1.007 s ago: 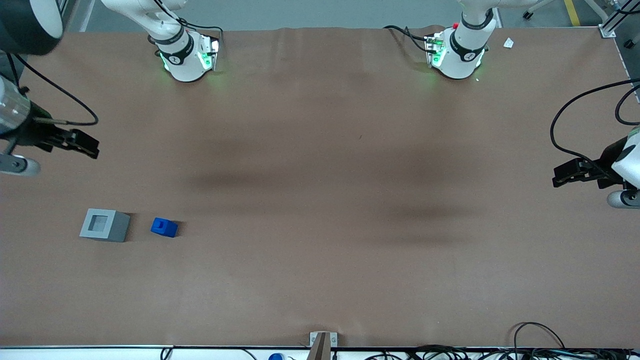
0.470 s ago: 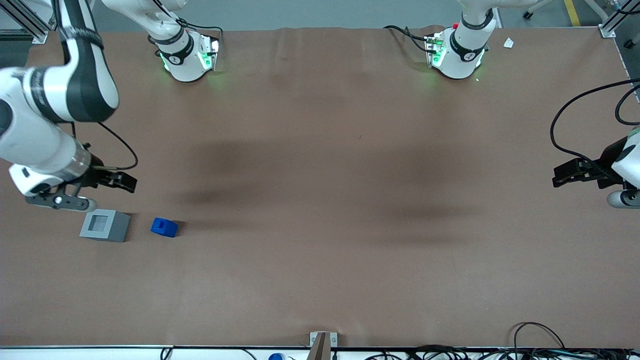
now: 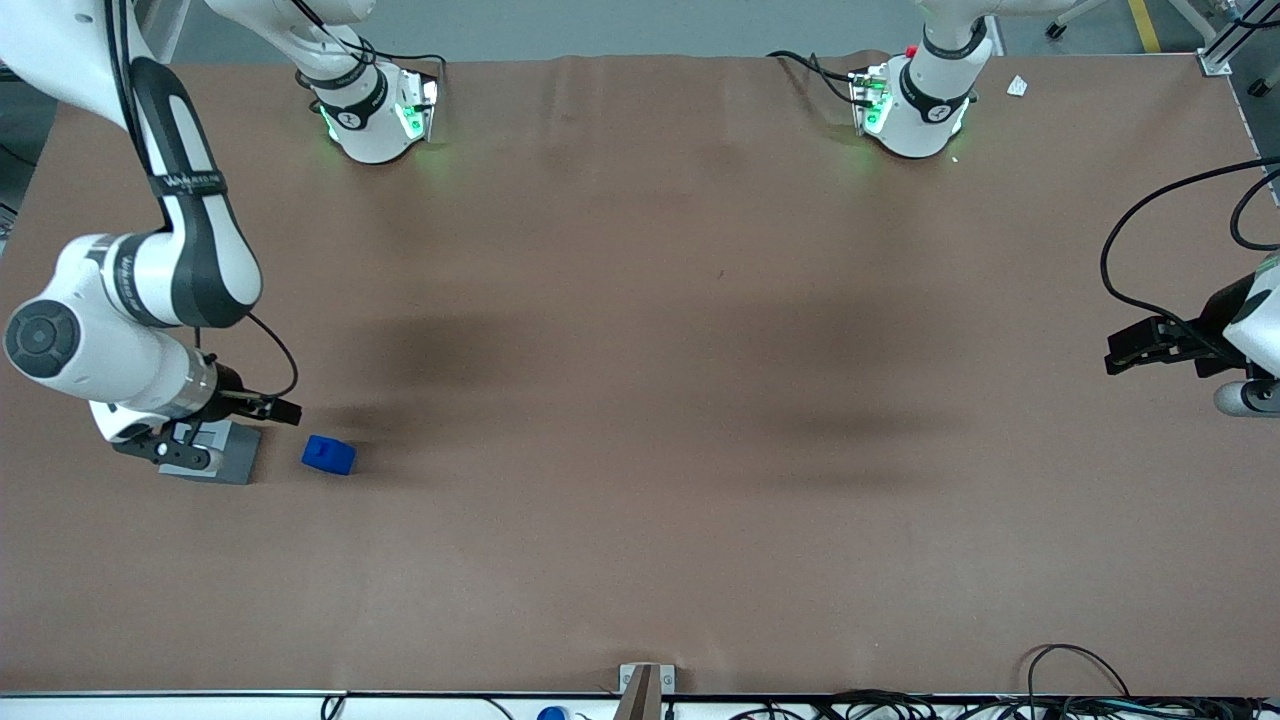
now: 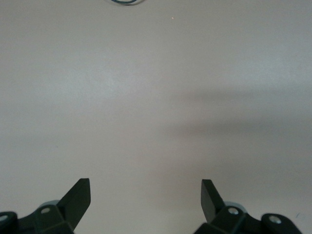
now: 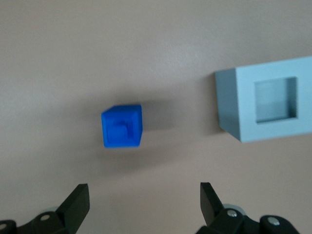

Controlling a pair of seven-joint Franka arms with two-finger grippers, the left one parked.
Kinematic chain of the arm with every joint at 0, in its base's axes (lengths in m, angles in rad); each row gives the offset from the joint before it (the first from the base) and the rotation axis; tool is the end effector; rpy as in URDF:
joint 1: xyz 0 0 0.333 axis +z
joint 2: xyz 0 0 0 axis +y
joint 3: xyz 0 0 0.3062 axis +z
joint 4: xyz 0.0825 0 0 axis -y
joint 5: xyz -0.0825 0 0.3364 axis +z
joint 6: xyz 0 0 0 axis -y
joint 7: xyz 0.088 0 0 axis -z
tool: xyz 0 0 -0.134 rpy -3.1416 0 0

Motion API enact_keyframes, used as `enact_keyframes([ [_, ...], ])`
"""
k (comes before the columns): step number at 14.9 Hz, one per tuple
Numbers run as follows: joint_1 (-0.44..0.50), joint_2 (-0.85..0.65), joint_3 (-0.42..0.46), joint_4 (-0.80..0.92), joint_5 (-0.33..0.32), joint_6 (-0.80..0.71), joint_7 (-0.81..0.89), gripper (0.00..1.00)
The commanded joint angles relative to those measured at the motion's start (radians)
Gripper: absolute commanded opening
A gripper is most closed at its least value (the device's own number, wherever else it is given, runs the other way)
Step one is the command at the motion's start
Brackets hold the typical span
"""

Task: Insert blue part into gray base with right arm
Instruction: 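Close the right gripper on the blue cube and lift it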

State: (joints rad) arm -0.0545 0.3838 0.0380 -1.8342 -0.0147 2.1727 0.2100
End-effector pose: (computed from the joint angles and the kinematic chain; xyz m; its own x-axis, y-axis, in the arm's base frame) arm 0.5910 -0.0120 0.3113 0.9748 -0.2185 -0.0445 -0.2184 -0.9758 0.0069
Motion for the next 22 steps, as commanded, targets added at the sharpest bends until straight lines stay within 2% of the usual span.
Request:
enact_keyframes([
  [1, -0.002, 0.061, 0.010, 0.003, 0.015, 0.079, 0.005, 1.00],
  [11, 0.038, 0.184, 0.010, 0.052, 0.013, 0.133, 0.081, 1.00],
  [13, 0.054, 0.184, 0.010, 0.061, 0.009, 0.128, 0.101, 0.91],
  [16, 0.053, 0.184, 0.010, 0.065, 0.001, 0.128, 0.100, 0.67],
  [17, 0.053, 0.184, 0.008, 0.065, -0.001, 0.128, 0.098, 0.63],
  [21, 0.051, 0.188, 0.008, 0.065, -0.001, 0.130, 0.094, 0.61],
  [22, 0.051, 0.188, 0.008, 0.065, -0.001, 0.128, 0.095, 0.57],
])
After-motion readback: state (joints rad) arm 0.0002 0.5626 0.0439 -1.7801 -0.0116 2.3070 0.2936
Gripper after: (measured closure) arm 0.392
